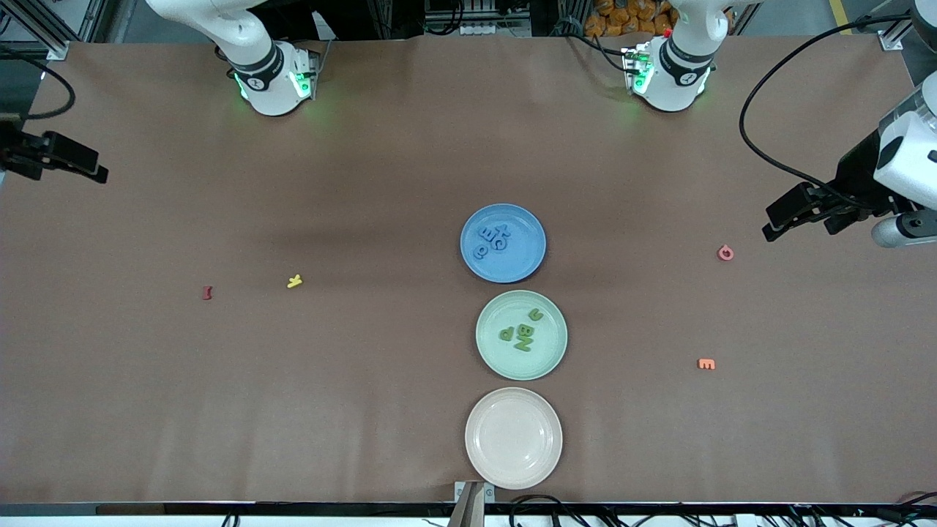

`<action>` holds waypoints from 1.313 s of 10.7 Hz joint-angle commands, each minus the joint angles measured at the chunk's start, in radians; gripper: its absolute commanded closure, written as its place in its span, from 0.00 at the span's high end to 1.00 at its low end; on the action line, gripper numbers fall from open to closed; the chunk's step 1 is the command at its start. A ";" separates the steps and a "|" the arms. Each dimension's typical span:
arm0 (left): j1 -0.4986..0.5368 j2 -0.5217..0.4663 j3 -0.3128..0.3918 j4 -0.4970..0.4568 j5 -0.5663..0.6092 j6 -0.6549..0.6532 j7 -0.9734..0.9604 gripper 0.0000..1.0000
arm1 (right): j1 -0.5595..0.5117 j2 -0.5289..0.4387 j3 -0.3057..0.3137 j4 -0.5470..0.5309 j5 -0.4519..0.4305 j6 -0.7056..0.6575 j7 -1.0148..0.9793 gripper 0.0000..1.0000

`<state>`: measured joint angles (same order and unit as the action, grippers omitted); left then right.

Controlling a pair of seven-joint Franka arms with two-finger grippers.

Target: Sort letters by color into matching plates

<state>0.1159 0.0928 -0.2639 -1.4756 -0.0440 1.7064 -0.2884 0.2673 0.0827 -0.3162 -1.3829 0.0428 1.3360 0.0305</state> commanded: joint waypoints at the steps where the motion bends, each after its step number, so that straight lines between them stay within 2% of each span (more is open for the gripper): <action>1: 0.005 -0.004 0.000 0.000 -0.016 0.005 0.014 1.00 | 0.013 -0.034 0.009 -0.122 -0.032 0.100 0.035 1.00; 11: 0.004 0.002 0.000 -0.005 -0.017 0.005 0.008 1.00 | 0.021 -0.026 0.008 -0.102 -0.034 0.169 0.049 1.00; 14: -0.005 0.004 0.000 -0.005 -0.004 0.004 -0.087 1.00 | 0.021 -0.026 0.006 -0.088 -0.032 0.160 0.049 1.00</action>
<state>0.1156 0.0985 -0.2638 -1.4778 -0.0440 1.7064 -0.3057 0.2836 0.0798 -0.3120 -1.4691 0.0308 1.5018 0.0621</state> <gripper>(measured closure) 0.000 0.000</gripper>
